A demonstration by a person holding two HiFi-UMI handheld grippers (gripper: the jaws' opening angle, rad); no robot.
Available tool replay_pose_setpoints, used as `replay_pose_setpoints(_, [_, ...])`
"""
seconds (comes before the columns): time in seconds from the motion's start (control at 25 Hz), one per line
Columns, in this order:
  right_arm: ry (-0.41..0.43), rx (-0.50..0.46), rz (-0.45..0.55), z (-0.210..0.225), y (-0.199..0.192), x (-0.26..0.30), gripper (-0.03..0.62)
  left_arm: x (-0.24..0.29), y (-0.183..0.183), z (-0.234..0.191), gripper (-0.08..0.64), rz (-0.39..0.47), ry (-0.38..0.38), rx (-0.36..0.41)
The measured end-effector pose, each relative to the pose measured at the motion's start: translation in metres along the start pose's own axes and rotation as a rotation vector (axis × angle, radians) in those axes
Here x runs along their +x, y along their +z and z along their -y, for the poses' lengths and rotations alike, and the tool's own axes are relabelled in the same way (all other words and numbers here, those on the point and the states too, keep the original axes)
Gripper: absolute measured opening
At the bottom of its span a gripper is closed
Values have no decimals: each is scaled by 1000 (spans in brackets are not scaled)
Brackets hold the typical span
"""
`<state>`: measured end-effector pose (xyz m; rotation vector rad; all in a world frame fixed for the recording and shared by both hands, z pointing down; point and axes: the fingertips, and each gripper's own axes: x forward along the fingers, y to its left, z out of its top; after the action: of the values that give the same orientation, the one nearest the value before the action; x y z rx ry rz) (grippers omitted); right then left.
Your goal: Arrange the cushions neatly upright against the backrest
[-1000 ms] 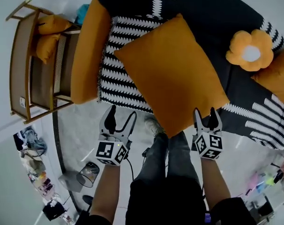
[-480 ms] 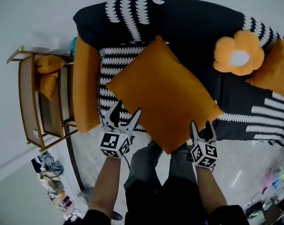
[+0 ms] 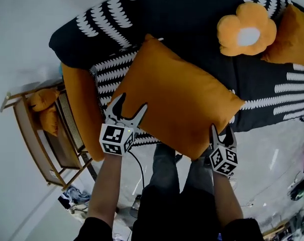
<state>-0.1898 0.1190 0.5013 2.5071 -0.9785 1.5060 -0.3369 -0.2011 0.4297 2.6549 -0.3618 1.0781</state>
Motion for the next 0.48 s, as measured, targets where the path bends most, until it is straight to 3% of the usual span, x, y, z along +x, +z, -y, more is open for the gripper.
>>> replay_pose_setpoints(0.24, [-132, 126, 62, -13, -16, -5, 357, 19, 9, -27, 363, -63, -117, 123])
replay_pose_setpoints(0.48, [-171, 204, 59, 2, -28, 7, 381, 52, 7, -43, 379, -136, -149, 179])
